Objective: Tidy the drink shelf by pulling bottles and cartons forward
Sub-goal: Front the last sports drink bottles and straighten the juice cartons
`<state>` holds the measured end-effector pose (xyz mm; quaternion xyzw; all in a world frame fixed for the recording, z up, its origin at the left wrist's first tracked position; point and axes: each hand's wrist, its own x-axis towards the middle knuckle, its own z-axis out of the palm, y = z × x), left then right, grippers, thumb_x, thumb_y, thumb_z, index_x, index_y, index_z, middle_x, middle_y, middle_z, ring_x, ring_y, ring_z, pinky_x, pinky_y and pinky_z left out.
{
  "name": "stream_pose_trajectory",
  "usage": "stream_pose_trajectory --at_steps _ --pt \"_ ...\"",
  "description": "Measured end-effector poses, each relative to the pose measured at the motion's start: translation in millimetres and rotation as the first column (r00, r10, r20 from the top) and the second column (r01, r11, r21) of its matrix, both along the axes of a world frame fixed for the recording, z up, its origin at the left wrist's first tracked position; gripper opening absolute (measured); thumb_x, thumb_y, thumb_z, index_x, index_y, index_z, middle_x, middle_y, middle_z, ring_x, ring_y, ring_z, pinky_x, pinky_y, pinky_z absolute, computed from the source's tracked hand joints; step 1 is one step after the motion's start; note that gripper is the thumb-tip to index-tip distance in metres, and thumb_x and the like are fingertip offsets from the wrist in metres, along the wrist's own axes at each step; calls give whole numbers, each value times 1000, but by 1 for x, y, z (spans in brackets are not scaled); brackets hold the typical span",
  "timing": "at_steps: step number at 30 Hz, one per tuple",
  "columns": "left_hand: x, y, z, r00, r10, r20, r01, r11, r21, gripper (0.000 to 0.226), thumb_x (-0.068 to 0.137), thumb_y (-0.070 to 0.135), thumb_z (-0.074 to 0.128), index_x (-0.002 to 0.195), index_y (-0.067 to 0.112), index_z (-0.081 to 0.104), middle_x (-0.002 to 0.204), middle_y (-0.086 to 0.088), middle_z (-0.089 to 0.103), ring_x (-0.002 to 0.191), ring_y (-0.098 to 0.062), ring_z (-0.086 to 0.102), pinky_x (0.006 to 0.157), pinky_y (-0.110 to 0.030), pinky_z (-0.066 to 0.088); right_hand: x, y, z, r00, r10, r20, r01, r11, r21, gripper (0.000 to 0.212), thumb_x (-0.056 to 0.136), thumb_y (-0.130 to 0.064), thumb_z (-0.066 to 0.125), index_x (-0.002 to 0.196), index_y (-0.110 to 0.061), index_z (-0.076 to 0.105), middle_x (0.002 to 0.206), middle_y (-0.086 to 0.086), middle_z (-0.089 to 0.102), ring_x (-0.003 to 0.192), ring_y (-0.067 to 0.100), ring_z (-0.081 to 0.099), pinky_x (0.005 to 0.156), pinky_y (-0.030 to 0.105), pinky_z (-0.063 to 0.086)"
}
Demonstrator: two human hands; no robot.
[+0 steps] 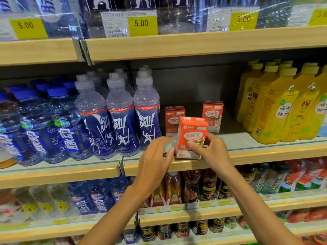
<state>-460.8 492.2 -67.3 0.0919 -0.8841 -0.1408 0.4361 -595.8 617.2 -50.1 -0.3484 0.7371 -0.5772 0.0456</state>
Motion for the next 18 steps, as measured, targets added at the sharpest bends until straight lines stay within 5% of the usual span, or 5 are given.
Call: stream_pose_trajectory --at_steps 3,5,11,18 --pt "2 -19 -20 999 -47 8 45 866 -497 27 94 17 53 103 -3 68 101 -15 69 93 -24 67 82 -31 53 -10 -10 1 996 -27 -85 31 998 57 40 79 -33 74 114 -19 62 97 -14 65 80 -10 57 65 8 44" --pt "0 -30 -27 993 -88 76 116 751 -650 24 92 13 55 99 -3 70 97 -16 69 86 -27 68 75 -36 56 -13 -18 -1 993 -24 -114 32 997 74 43 80 -32 73 119 -17 61 106 -8 66 82 -8 56 65 6 43" --pt "-9 -51 -40 986 -115 125 169 585 -793 28 95 16 51 106 -3 68 103 -17 69 93 -28 66 86 -36 53 -18 -41 -3 973 -96 -209 117 989 91 53 78 -34 75 124 -16 58 117 -5 58 86 -5 51 62 1 37" --pt "-9 -57 -51 985 -137 103 162 537 -828 34 100 19 44 111 -2 68 107 -17 70 97 -28 68 87 -37 55 -31 -64 -9 963 -152 -222 191 968 165 57 77 -38 75 122 -7 60 120 8 61 112 21 57 93 39 51"
